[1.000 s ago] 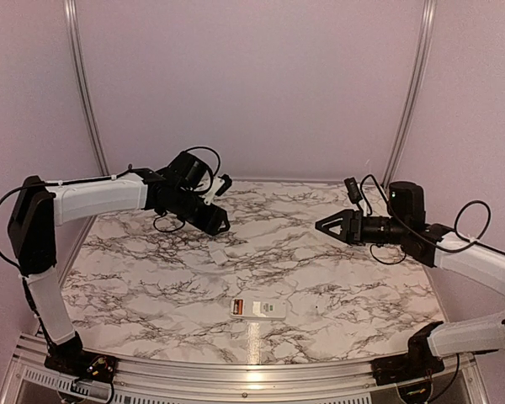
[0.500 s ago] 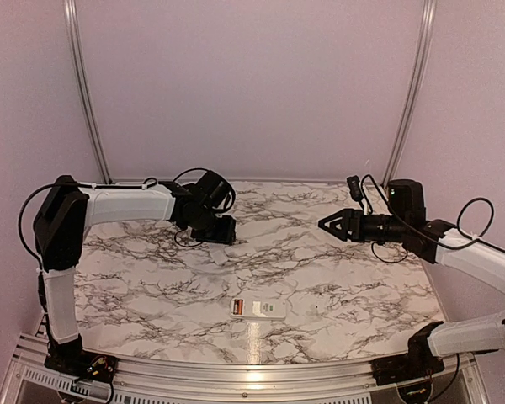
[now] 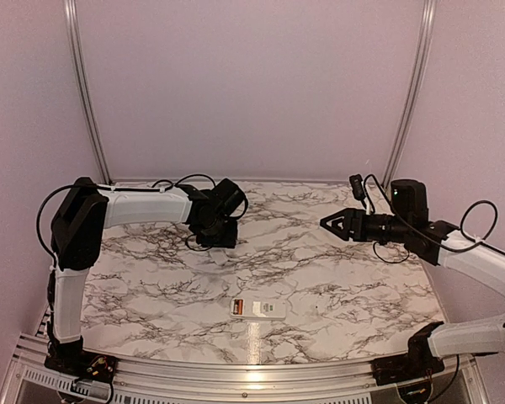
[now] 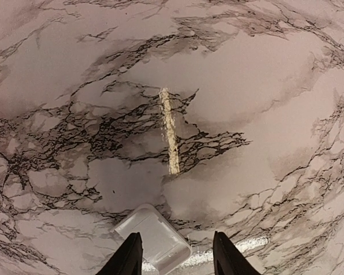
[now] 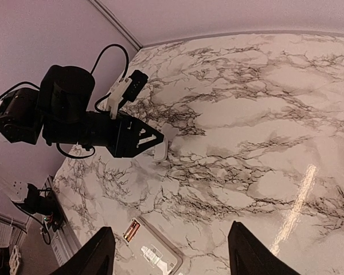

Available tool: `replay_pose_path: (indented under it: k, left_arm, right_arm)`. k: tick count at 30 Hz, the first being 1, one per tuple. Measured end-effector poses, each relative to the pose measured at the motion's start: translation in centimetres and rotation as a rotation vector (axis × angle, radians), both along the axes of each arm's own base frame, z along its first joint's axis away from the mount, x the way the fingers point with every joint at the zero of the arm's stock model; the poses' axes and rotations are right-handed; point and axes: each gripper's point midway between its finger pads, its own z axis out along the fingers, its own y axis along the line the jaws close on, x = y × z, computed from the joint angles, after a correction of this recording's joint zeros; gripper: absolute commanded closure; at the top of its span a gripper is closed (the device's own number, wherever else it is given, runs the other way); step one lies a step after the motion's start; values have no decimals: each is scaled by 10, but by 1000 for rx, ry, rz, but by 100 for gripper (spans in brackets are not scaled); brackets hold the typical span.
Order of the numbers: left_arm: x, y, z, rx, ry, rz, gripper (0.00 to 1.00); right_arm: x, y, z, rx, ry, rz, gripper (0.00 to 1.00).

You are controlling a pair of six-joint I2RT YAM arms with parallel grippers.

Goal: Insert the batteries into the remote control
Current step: Pick up the battery cover from the center of the board.

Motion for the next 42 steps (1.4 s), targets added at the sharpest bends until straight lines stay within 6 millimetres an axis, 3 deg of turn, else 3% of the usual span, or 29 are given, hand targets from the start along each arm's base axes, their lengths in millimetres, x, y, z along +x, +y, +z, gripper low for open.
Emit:
replay_pose_path:
  k: [6,15,26,30,33,34,35,39,42]
  left_arm:
    - [1,0,-5,21,3,14,57]
    - [-3,-3,-34,68,38,5,58]
    - [-2,-1,-43,111,43,3,72]
    - [-1,0,-43,130,46,-4,86]
    - [-2,2,-44,140,48,-8,98]
    - [-2,2,-44,147,48,-18,100]
    - [-2,2,-43,147,48,-20,100]
    - [-5,1,-40,150,45,-57,100]
    - [-13,0,-20,117,32,-111,100]
  right_arm:
    - [-4,-1,-8,-5,13,0,35]
    - [-7,-3,-6,-1,1,0,34]
    - [-8,-11,1,-48,-54,-22,29]
    - [-8,-16,14,-63,-111,-38,23]
    - [-10,-18,28,-58,-163,-42,14]
    - [-11,-19,32,-55,-184,-41,7]
    - [-12,-19,37,-50,-205,-40,2]
    - [-13,-21,53,-33,-284,-52,1]
    - [-11,-23,56,-33,-312,-65,1]
